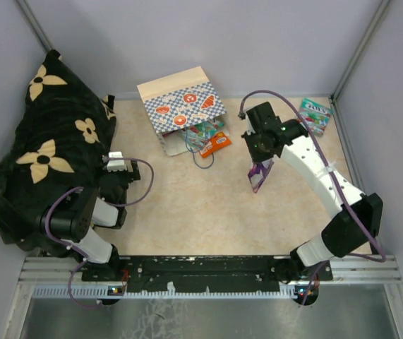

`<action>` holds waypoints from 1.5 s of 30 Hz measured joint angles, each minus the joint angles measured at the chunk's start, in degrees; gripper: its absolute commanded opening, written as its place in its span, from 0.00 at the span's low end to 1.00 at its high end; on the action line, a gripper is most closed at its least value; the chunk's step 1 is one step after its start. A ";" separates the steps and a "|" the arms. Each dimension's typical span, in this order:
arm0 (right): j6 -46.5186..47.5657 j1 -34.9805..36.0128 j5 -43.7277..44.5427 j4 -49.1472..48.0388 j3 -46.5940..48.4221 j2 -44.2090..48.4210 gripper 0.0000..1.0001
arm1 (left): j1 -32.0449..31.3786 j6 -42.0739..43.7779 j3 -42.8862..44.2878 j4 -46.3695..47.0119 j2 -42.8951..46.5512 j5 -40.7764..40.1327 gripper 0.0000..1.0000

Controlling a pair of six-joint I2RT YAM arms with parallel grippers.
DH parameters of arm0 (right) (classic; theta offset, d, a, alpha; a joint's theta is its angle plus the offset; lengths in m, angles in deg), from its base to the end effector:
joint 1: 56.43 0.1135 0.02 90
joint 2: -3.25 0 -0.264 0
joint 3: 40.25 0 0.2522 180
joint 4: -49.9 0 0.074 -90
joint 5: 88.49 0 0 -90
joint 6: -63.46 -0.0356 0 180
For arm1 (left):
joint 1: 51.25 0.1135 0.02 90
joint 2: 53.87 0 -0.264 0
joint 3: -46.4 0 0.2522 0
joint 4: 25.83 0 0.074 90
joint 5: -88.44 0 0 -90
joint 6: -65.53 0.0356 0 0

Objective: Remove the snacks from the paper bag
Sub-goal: Adjust the snack at the center of the board.

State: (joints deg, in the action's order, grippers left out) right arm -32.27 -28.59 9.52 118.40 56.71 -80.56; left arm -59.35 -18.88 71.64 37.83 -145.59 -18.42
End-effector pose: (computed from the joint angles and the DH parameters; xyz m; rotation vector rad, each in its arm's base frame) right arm 0.2669 0.1354 0.3435 -0.4297 2.4870 0.0582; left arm 0.2356 -0.0231 0.1408 -0.0335 1.6214 0.2044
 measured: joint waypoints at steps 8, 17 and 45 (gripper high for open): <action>15.28 2.45 -7.41 12.81 9.03 -6.16 0.00 | 0.00 0.00 0.00 -0.02 0.00 0.00 1.00; 22.77 2.54 -14.60 15.76 17.99 -13.94 0.00 | 0.00 0.00 0.00 -0.02 0.00 0.00 1.00; 4.94 -8.41 16.92 -32.52 2.01 -19.54 0.86 | 0.00 0.02 0.02 -0.02 0.00 0.00 1.00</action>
State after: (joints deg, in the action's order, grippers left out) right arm -27.33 -37.01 26.44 85.88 58.72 -100.10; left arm -59.35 -18.86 71.67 37.81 -145.59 -18.42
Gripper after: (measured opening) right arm 0.940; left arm 0.998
